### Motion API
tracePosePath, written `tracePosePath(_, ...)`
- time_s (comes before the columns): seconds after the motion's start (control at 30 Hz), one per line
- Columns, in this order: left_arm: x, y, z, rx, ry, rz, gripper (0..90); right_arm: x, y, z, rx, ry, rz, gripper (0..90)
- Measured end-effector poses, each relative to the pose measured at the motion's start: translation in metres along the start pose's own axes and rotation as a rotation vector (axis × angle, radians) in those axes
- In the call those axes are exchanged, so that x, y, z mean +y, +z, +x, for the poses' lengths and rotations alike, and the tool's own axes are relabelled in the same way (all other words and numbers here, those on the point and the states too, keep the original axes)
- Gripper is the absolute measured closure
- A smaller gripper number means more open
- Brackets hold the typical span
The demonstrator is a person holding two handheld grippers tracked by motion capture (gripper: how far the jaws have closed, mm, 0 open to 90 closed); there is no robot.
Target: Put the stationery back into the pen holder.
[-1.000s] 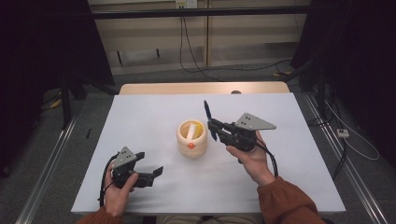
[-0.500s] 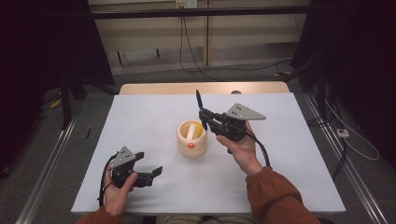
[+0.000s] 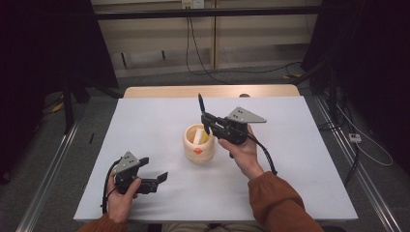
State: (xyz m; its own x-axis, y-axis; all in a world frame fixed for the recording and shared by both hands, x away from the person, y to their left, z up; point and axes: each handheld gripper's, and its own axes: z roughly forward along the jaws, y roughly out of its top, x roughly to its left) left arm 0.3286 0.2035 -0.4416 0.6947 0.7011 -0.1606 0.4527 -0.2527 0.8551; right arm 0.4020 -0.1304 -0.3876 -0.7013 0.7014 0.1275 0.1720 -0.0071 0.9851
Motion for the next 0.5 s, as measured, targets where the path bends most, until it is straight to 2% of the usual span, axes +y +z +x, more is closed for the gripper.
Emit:
tracePosePath(0.1, 0.000, 0.000, -0.001, -0.002, 0.006, -0.002, 6.2, -0.007, 0.004, -0.002, 0.001, 0.001, 0.031, 80.9)
tracePosePath(0.3, 0.000, 0.000, 0.000, -0.001, -0.002, 0.002, 6.2, -0.016, 0.008, -0.004, -0.008, 0.005, 0.048, 80.8)
tracePosePath(0.5, 0.000, 0.000, -0.002, -0.013, 0.007, -0.010, 6.1, -0.024, 0.008, -0.009, -0.012, 0.030, 0.068, 80.8)
